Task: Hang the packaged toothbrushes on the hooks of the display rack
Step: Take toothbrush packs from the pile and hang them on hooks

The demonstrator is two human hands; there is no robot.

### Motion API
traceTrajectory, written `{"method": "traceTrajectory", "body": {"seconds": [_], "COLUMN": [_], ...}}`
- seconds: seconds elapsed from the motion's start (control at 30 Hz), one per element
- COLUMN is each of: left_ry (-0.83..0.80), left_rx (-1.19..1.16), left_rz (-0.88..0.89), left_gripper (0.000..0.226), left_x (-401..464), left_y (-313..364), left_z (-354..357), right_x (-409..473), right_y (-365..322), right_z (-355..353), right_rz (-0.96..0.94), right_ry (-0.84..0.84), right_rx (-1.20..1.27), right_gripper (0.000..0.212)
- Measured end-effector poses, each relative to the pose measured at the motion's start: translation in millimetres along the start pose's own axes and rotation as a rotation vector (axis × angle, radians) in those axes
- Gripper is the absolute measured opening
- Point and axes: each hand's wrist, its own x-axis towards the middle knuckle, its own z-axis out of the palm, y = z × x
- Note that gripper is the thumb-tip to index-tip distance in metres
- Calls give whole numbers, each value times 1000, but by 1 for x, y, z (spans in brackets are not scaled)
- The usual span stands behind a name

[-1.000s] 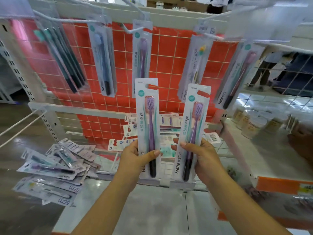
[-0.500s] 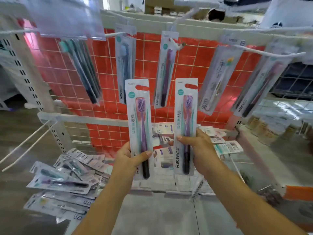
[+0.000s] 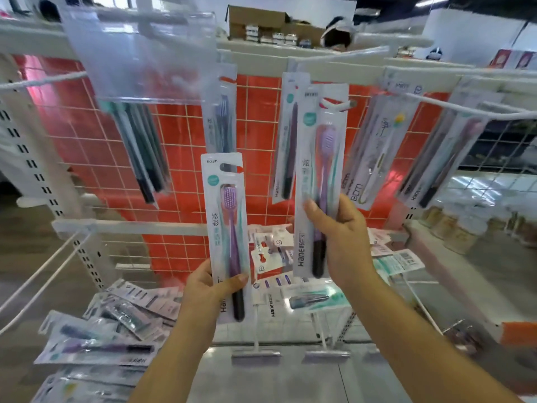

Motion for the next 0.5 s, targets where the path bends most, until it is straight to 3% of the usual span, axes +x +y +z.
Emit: {"method": "traceTrajectory", "body": {"seconds": [0.17, 0.5], "left_ry": [13, 75], "left_rx": [12, 67], "left_rz": [-14, 28], "left_gripper": [42, 28], "left_x": [2, -1], "left_y": [-1, 4], "left_z": [-2, -9], "right_x": [6, 76], "right_y": [21, 37], "right_z": [8, 29], "right_rz": [-49, 37], "right_ry": [70, 103], "right_rx": [-28, -428], "right_gripper": [9, 34]}}
